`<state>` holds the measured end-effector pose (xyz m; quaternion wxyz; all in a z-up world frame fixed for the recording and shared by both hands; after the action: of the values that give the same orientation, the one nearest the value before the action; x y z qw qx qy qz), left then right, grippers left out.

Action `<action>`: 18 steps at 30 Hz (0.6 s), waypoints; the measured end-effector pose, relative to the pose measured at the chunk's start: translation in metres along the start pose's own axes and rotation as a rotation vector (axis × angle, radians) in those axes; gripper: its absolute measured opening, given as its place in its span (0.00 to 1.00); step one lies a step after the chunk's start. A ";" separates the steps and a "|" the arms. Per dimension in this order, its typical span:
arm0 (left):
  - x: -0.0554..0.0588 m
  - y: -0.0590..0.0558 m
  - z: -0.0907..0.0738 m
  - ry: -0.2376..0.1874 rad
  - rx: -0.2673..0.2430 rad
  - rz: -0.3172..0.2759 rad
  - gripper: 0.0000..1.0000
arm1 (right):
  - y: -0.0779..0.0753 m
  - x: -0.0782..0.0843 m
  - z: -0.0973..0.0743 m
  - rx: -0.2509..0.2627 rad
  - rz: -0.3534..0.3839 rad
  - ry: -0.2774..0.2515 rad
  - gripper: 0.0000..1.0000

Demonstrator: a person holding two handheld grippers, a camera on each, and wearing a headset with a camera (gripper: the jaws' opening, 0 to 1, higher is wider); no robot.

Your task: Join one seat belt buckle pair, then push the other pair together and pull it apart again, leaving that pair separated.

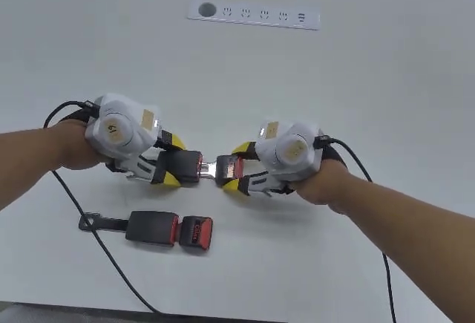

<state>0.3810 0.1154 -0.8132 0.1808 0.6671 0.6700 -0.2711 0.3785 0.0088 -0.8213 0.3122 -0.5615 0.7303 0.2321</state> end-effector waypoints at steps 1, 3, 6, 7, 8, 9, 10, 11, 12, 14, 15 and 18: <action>0.000 0.000 0.000 -0.001 0.000 -0.001 0.35 | 0.000 0.002 -0.002 0.001 0.003 -0.004 0.36; 0.000 0.000 0.000 -0.001 0.000 -0.002 0.36 | -0.001 0.005 -0.005 0.005 0.009 -0.007 0.36; 0.000 0.000 0.000 -0.003 0.001 -0.005 0.36 | -0.003 0.010 -0.009 0.009 0.008 -0.007 0.36; 0.000 0.000 0.000 -0.005 0.002 -0.007 0.36 | -0.004 0.012 -0.010 0.012 0.005 -0.010 0.36; 0.000 0.000 0.000 -0.006 0.002 -0.009 0.36 | -0.004 0.015 -0.012 0.017 0.003 -0.012 0.36; 0.000 0.000 0.000 -0.006 0.002 -0.008 0.36 | -0.004 0.017 -0.015 0.019 0.013 -0.012 0.36; 0.000 0.000 0.000 -0.007 0.002 -0.009 0.36 | -0.004 0.019 -0.018 0.021 0.018 -0.016 0.36; 0.000 0.000 0.000 -0.008 0.001 -0.010 0.36 | -0.004 0.021 -0.021 0.024 0.025 -0.013 0.36; 0.000 0.000 0.000 -0.008 0.001 -0.010 0.36 | -0.005 0.024 -0.025 0.028 0.028 -0.017 0.36; 0.000 0.001 0.000 -0.010 0.001 -0.014 0.36 | -0.008 0.029 -0.030 0.035 0.036 -0.022 0.36; 0.000 0.001 0.000 -0.012 0.001 -0.015 0.36 | -0.008 0.031 -0.031 0.036 0.038 -0.023 0.36; 0.001 0.001 0.000 -0.021 0.002 -0.025 0.36 | -0.010 0.037 -0.037 0.039 0.042 -0.029 0.36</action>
<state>0.3817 0.1159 -0.8139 0.1835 0.6559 0.6762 -0.2810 0.3744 -0.0444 -0.8215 0.3284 -0.5364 0.7419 0.2324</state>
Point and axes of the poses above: the centre of the closed fingertips' face, and the gripper's own axes: z roughly forward along the fingers, y roughly to its left, x roughly out of its underside, the point moved 3 cm from there along -z, roughly backward along the fingers, and after that the axes turned 6 degrees about x, right-handed, at the moved point
